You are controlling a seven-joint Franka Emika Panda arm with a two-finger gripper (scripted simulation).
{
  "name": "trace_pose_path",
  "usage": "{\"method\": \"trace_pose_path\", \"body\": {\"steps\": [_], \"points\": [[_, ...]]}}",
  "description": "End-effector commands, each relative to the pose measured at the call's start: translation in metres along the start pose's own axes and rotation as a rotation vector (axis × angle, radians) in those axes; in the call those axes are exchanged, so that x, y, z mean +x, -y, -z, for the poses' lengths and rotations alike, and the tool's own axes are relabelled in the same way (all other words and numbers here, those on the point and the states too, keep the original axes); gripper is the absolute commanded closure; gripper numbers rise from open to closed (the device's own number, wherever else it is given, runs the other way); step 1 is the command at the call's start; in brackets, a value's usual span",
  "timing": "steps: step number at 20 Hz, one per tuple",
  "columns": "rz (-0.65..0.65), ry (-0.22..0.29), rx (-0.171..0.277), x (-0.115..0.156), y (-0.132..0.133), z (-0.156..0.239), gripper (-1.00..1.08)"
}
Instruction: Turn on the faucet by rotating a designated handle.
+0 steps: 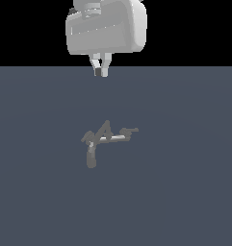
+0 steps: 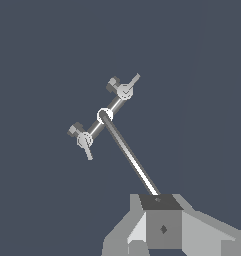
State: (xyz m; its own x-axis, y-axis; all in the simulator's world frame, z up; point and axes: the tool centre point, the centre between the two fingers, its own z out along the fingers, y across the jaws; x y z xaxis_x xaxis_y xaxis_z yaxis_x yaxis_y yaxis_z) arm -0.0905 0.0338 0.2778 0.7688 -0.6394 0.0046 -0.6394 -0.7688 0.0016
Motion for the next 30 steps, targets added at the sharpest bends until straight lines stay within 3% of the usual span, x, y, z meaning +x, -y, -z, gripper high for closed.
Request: {"method": "trace_pose_path", "body": {"steps": [1,15,30], "points": [[-0.058,0.000,0.002,0.012,0.007,-0.017,1.08],[-0.380,0.002,0.000,0.084,0.029,-0.113,1.08],[-0.689,0.002,-0.002,0.158,0.026,-0.201,1.08]]}}
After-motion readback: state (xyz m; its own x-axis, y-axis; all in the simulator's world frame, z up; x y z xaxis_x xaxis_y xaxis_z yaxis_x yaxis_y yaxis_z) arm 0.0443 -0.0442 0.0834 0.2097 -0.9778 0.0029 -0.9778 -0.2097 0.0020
